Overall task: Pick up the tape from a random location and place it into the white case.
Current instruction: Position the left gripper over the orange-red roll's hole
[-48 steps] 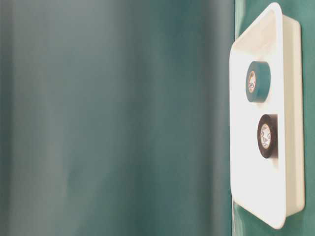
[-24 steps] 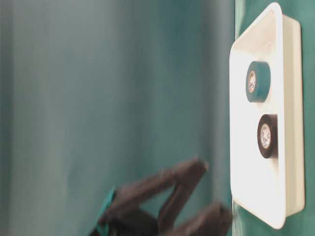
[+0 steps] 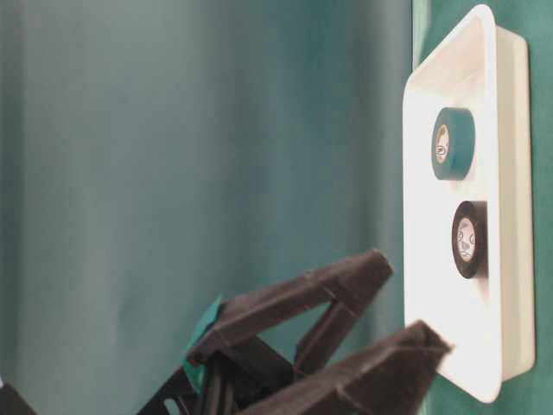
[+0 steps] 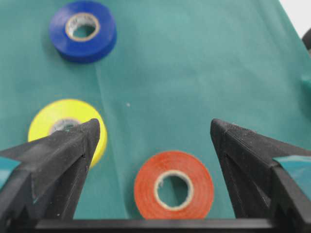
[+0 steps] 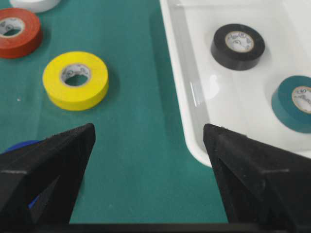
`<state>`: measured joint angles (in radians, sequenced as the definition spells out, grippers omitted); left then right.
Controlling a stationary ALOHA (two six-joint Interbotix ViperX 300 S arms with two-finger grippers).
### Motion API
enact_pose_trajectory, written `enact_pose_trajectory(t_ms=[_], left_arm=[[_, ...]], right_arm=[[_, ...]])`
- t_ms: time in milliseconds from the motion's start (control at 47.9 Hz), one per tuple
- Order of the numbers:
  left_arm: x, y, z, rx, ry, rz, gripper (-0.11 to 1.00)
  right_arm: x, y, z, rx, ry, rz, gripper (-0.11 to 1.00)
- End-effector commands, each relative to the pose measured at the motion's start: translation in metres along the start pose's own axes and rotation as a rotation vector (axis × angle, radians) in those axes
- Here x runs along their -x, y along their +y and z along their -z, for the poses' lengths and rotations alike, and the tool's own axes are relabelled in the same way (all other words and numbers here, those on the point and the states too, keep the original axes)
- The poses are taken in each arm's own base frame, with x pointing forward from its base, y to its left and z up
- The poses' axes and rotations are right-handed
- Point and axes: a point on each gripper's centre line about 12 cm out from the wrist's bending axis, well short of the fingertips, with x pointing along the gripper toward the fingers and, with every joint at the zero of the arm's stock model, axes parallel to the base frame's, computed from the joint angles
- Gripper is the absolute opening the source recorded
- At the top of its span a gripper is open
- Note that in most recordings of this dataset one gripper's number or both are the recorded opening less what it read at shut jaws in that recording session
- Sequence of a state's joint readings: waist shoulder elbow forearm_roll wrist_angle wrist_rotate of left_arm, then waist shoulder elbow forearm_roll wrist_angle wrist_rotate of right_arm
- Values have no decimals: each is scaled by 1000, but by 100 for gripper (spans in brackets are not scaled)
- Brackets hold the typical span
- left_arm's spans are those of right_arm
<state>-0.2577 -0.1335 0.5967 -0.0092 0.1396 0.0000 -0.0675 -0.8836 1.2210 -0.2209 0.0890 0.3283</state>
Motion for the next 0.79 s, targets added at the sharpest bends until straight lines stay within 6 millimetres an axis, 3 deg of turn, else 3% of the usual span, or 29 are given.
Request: enact_pose_trajectory(t_ms=[0, 773], left_arm=[[5, -1, -13, 7, -17, 2, 96], [18, 6, -49, 39, 484, -21, 96]], right_arm=[[0, 1, -11, 2, -26, -2, 90], [1, 0, -10, 2, -9, 6, 90]])
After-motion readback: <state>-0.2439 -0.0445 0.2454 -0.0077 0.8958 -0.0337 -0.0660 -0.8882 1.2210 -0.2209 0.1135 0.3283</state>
